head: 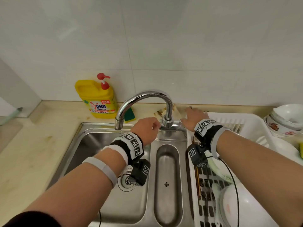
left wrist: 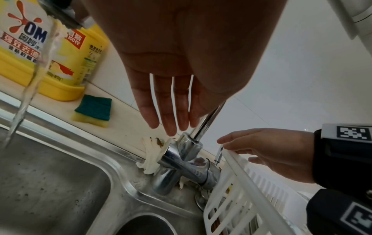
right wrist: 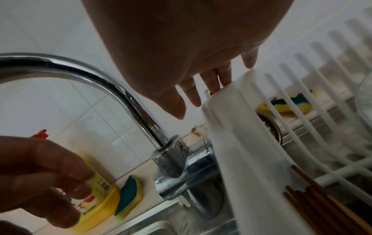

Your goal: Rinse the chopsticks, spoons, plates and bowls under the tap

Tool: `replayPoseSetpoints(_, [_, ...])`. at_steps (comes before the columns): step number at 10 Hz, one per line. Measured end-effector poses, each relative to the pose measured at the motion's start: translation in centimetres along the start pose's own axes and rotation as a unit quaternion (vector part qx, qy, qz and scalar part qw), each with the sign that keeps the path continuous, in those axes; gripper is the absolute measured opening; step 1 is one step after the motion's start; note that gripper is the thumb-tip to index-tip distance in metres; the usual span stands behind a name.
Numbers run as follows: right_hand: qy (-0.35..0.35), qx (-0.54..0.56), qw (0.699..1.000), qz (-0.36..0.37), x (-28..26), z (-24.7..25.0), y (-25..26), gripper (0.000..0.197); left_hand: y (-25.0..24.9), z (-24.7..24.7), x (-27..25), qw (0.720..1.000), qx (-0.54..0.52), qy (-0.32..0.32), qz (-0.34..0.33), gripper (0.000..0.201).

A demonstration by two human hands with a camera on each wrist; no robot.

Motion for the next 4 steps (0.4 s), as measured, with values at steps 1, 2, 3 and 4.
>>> replayPoseSetpoints(1, [0.002,0.047,0.999,-0.004,0.4,0.1,-0.5,0.054,-0.4,-0.5,0.1,1.0,-0.009,-0.003,0.008,0.016])
replayPoseSetpoints(2, [0.011,0.065,0.998,0.004,0.1,0.1,-0.8,0.056,-1.2,-0.8,-0.3,1.0,-0.017,-0.005,0.008,0.016])
replayPoseSetpoints(3, [0.02,0.079,0.997,-0.003,-0.4,0.3,-1.0,0.057,-1.6,-0.3,-0.9,1.0,-0.027,-0.011,0.006,0.016])
replayPoseSetpoints(4, [0.002,0.141,0.99,-0.002,-0.9,1.1,-0.8,0.059,-1.8,1.1,-1.6,0.998,-0.05,-0.037,0.007,0.016])
Point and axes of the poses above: each hand's wrist, its own x-axis towards the middle knuckle, its own z-axis out of the back of the hand, y = z × x, the point moved 10 cm from there along x, towards the middle knuckle, and after that the axes turned 3 degrees about x, right-handed, at the moved point
